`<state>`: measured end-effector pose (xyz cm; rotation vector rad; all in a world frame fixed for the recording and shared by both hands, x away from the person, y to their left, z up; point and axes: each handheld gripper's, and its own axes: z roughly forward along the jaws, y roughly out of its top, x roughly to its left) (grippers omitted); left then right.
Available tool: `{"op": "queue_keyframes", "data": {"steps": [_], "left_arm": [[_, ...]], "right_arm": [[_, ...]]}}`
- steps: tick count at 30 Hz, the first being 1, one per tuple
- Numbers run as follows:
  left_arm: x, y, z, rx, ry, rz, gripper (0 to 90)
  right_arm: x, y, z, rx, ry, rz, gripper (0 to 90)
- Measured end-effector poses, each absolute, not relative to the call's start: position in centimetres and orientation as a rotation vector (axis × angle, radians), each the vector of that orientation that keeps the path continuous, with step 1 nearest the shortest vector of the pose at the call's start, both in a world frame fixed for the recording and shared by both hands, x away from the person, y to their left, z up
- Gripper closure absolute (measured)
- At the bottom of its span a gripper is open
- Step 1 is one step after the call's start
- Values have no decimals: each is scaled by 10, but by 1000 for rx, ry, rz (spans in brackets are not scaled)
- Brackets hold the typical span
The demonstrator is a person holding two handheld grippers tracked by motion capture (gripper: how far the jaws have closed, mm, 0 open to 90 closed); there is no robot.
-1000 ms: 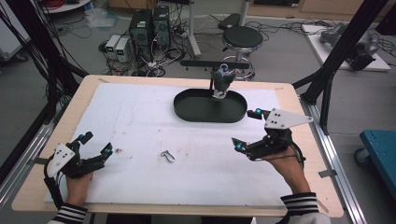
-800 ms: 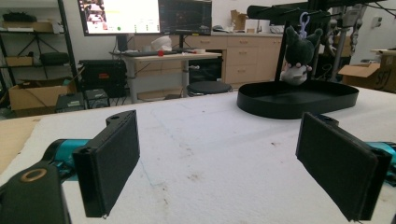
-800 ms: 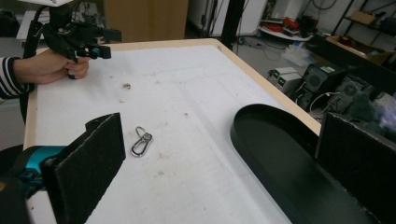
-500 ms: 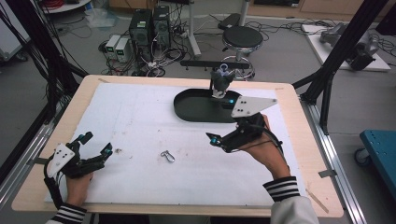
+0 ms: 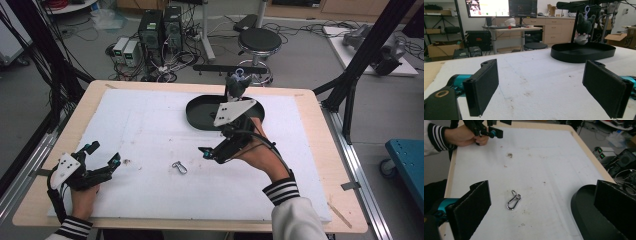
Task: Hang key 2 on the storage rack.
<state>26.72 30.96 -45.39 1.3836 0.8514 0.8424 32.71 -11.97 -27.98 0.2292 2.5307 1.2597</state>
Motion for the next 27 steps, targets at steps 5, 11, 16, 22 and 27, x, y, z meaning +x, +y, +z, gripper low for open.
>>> {"op": "queue_keyframes", "data": {"steps": [5, 11, 16, 22, 27], "left_arm": [[267, 310, -454, 1384, 851, 843, 140], [267, 310, -454, 1384, 851, 842, 139], [267, 310, -454, 1384, 851, 843, 139], [268, 309, -454, 1377, 858, 839, 139], [268, 310, -454, 1377, 858, 837, 139]], "right_arm": [[335, -101, -289, 200, 2577, 1228, 7], [348, -82, -296, 163, 2626, 1194, 7], [356, -68, -301, 134, 2662, 1165, 7], [361, -58, -315, 131, 2716, 1132, 7], [362, -48, -326, 89, 2756, 1094, 7]]}}
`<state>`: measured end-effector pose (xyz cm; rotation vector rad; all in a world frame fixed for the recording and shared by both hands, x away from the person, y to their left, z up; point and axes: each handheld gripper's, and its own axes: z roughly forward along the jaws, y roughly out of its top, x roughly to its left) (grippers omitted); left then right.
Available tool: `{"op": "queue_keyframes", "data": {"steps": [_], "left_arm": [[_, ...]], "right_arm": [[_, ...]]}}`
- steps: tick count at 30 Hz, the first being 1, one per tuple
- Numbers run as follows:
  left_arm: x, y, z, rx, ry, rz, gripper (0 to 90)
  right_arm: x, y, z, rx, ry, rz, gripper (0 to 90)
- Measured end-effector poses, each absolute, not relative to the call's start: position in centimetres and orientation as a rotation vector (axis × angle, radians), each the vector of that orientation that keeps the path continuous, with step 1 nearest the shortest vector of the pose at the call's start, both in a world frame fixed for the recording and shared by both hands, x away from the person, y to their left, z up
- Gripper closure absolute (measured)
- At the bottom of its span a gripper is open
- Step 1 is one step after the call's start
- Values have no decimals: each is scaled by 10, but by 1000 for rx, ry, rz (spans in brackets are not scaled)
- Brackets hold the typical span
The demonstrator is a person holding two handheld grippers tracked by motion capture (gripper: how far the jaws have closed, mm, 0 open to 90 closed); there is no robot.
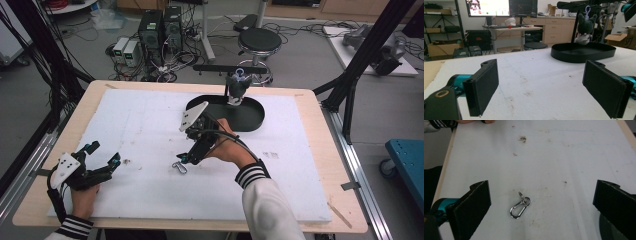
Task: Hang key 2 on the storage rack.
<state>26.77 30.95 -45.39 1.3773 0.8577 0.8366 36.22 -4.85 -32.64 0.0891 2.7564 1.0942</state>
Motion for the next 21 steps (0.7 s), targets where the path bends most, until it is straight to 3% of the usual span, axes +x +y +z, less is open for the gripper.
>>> {"op": "queue_keyframes", "data": {"steps": [21], "left_arm": [[267, 309, -454, 1371, 850, 842, 139]], "right_arm": [[369, -22, -362, -46, 2877, 961, 7]]}}
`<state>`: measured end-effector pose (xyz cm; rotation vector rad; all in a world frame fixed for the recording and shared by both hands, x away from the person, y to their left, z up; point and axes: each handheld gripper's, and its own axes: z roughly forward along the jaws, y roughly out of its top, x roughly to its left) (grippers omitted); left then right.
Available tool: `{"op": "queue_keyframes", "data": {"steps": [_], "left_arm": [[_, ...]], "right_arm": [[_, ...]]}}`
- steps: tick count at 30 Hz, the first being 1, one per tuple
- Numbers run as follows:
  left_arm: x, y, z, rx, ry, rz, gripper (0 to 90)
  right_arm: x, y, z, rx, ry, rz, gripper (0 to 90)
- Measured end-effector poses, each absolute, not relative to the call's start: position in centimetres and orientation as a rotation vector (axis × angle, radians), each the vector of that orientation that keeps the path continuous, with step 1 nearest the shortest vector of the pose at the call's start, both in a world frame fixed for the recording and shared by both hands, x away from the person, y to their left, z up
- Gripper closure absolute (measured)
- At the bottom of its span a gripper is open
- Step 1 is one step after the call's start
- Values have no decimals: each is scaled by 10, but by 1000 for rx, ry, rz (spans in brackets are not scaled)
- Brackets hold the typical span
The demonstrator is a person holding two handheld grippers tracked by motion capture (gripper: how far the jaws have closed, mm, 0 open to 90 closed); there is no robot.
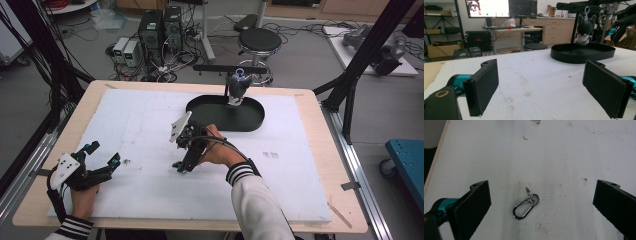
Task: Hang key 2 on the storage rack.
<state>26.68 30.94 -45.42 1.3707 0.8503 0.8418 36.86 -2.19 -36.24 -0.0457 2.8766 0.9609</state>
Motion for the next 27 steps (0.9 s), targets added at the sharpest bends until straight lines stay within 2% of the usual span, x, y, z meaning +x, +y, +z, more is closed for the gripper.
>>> {"op": "queue_keyframes", "data": {"steps": [12, 14, 19, 20, 21, 27], "left_arm": [[266, 310, -454, 1377, 843, 844, 139], [266, 310, -454, 1377, 843, 844, 139], [266, 310, -454, 1377, 843, 844, 139], [266, 310, -454, 1377, 843, 844, 139], [266, 310, -454, 1377, 843, 844, 140], [266, 310, -454, 1377, 843, 844, 139]], "right_arm": [[371, -15, -385, -128, 2924, 859, 13], [373, -14, -389, -129, 2933, 849, 55], [375, -11, -397, -118, 2970, 826, 75], [375, -10, -398, -112, 2978, 825, 111], [376, -10, -399, -112, 2987, 821, 186], [380, -10, -404, -79, 3049, 795, 279]]}}
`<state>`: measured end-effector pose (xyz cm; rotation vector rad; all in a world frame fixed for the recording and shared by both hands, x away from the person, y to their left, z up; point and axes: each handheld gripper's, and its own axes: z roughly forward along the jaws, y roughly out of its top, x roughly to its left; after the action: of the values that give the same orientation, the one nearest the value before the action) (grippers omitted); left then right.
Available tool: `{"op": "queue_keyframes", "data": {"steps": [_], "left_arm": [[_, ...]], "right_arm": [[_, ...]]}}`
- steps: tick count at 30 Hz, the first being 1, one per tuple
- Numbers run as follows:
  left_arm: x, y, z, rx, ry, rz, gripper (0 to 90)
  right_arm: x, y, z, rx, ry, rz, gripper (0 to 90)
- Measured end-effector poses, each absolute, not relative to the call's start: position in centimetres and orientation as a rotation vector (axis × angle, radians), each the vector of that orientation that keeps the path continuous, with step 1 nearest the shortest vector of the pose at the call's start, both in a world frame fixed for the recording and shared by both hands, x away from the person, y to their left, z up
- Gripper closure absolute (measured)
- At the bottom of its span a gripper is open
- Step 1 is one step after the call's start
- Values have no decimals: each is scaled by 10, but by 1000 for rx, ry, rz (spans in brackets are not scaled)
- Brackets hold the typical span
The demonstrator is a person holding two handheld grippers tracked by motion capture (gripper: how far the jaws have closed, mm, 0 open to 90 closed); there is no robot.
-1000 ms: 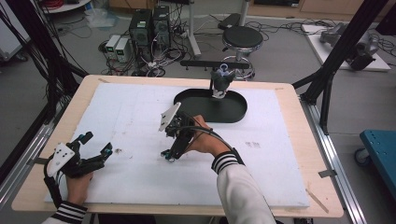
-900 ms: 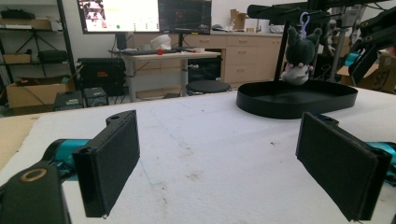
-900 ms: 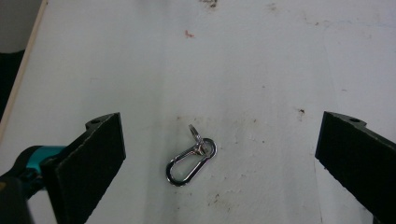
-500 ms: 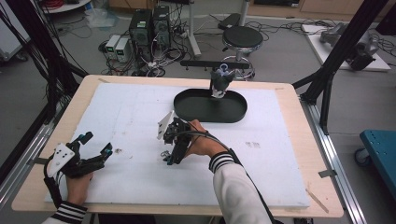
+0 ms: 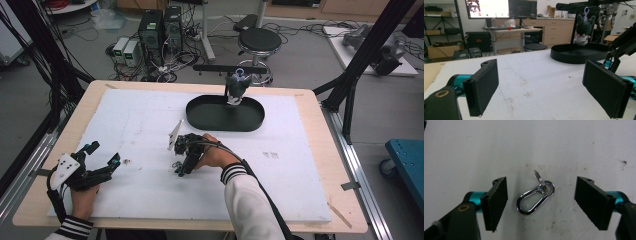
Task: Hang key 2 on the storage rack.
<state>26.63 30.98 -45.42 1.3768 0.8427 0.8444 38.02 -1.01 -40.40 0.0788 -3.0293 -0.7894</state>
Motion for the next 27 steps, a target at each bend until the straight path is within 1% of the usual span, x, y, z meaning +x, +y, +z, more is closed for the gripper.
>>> {"op": "queue_keyframes", "data": {"steps": [1, 6, 10, 17, 21, 25, 27], "left_arm": [[266, 310, -454, 1376, 843, 844, 140], [266, 310, -454, 1377, 843, 844, 139], [266, 310, -454, 1374, 844, 845, 140], [266, 310, -454, 1373, 844, 845, 139], [266, 310, -454, 1374, 844, 844, 140], [266, 310, -454, 1371, 845, 844, 139], [266, 310, -454, 1372, 845, 845, 139]], "right_arm": [[381, -10, -404, 87, -3029, -778, 315], [382, -12, -407, 92, -3037, -755, 438], [383, -13, -407, 79, -3038, -777, 507], [382, -11, -409, 108, -3051, -764, 584], [382, -10, -409, 124, -3056, -769, 647], [382, -9, -409, 120, -3062, -774, 672], [382, -8, -410, 131, -3060, -769, 700]]}}
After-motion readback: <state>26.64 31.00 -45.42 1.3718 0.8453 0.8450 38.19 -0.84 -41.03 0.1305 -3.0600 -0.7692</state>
